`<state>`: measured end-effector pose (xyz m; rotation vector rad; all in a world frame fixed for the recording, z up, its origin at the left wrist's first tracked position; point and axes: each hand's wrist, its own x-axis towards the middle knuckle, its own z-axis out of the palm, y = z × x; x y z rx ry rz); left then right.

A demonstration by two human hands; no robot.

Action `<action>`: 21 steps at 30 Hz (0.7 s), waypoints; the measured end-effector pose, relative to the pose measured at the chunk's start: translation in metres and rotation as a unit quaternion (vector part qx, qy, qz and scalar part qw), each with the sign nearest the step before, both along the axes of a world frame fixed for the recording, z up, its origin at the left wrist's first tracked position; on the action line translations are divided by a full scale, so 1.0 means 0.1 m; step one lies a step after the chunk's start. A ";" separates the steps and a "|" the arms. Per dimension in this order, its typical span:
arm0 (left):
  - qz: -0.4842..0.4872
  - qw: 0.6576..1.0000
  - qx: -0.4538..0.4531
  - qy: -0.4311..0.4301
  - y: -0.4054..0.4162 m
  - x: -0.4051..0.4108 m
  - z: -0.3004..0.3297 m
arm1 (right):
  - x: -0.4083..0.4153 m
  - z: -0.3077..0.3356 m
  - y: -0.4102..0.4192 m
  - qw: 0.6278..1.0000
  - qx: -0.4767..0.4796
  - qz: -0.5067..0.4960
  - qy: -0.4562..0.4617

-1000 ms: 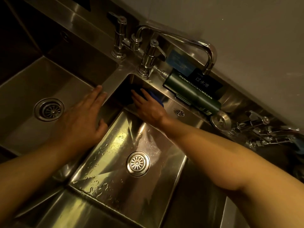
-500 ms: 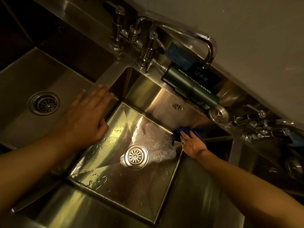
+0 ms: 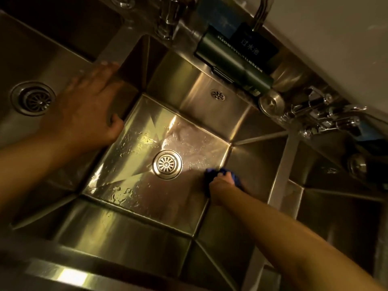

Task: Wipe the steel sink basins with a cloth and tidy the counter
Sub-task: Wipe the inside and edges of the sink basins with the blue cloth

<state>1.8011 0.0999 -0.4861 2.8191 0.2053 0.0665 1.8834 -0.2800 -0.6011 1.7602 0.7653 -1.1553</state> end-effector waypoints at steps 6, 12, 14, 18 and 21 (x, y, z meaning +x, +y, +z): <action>0.000 1.000 -0.014 -0.007 -0.02 0.02 0.03 | -1.22 0.02 -0.21 0.993 -0.015 0.035 0.111; -0.004 1.000 -0.028 -0.006 -0.03 0.01 0.05 | -1.01 0.14 -0.23 0.997 0.010 -0.013 0.074; -0.002 1.000 -0.029 -0.004 -0.02 0.01 0.06 | -0.66 0.15 -0.17 0.998 0.033 -0.041 0.021; 0.003 1.000 -0.027 -0.010 -0.02 0.00 0.07 | 0.13 0.20 -0.01 0.991 0.029 -0.078 -0.107; 0.001 0.999 -0.032 -0.003 -0.01 0.00 0.06 | 0.61 0.24 0.05 0.985 0.012 -0.056 -0.163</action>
